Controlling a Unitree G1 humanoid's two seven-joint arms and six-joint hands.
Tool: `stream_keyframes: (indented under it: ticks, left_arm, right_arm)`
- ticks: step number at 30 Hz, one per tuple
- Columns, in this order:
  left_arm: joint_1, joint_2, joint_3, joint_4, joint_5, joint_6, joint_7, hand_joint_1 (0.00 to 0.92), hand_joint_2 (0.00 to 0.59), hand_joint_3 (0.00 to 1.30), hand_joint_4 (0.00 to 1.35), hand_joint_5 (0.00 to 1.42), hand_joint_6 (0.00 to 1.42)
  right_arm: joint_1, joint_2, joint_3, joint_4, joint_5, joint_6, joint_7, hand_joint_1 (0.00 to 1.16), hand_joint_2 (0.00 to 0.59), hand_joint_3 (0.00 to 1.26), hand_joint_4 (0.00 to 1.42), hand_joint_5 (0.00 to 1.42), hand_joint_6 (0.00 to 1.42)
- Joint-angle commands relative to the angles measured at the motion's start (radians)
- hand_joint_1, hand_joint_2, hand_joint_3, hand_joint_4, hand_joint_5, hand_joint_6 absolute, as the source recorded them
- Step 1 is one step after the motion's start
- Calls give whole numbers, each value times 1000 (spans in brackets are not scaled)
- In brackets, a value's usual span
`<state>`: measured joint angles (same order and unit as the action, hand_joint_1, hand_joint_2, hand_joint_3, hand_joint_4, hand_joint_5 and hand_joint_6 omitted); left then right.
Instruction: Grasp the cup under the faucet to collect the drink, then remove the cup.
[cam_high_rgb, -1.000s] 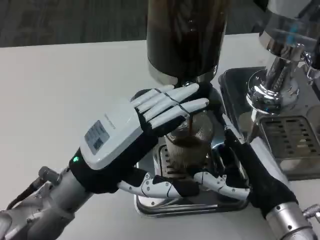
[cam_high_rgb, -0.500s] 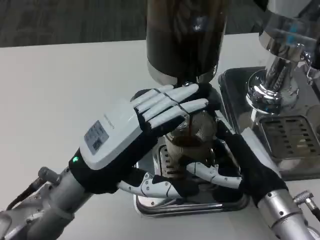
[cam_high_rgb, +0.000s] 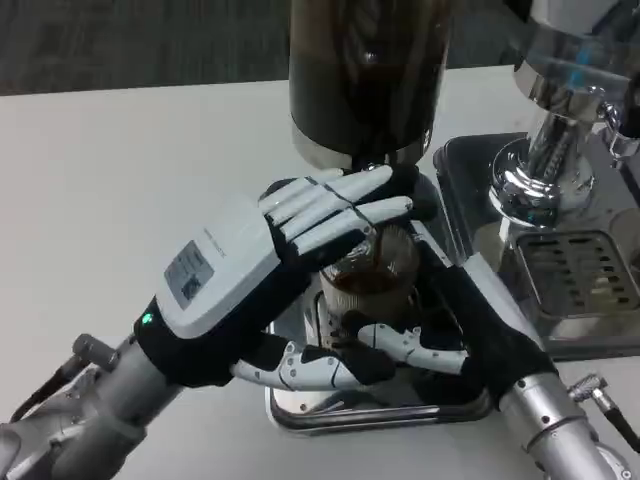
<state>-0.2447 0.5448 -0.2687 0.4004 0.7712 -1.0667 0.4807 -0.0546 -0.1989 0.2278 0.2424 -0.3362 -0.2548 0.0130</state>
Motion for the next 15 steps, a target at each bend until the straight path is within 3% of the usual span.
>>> stream_keyframes:
  ticks: [1,7,15]
  left_arm:
    - [33,20,-3,-3,27,19,-32,0,189,238,80,282,195]
    - [66,15,63,-98,61,79,32,0,190,220,71,255,161]
    - [61,-2,125,-114,-8,97,44,0,193,206,59,235,140]
  right_arm:
    - [-10,10,3,21,1,-30,-12,625,189,0,0,0,97]
    - [-12,12,-2,32,3,-35,-12,627,190,0,0,0,101]
    - [-11,17,-3,44,7,-47,-21,635,195,0,0,0,123]
